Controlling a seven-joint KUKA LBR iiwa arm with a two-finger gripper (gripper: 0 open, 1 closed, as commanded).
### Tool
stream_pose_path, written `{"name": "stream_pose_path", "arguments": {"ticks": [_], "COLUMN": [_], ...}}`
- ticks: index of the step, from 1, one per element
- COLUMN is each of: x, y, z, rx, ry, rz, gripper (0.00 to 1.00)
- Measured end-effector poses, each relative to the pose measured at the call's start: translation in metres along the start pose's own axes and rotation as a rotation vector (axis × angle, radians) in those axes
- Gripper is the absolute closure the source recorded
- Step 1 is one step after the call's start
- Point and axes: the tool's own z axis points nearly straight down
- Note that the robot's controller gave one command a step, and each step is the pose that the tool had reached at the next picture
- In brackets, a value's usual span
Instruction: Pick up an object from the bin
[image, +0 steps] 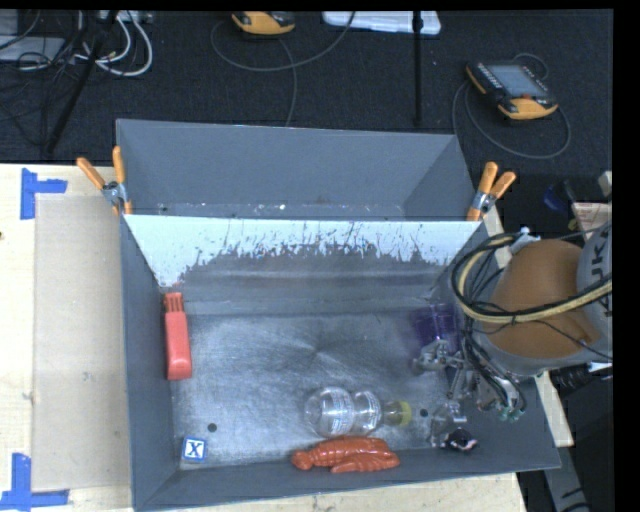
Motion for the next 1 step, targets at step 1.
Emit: {"name": "stream_pose_path", "arguments": {"ticks": [1], "x": [-0.0013], "y": [0.0101], "z": [0.0029], "rx": [0.001], "ry": [-0.004], "rz": [-0.057], "gripper": [0.00]}}
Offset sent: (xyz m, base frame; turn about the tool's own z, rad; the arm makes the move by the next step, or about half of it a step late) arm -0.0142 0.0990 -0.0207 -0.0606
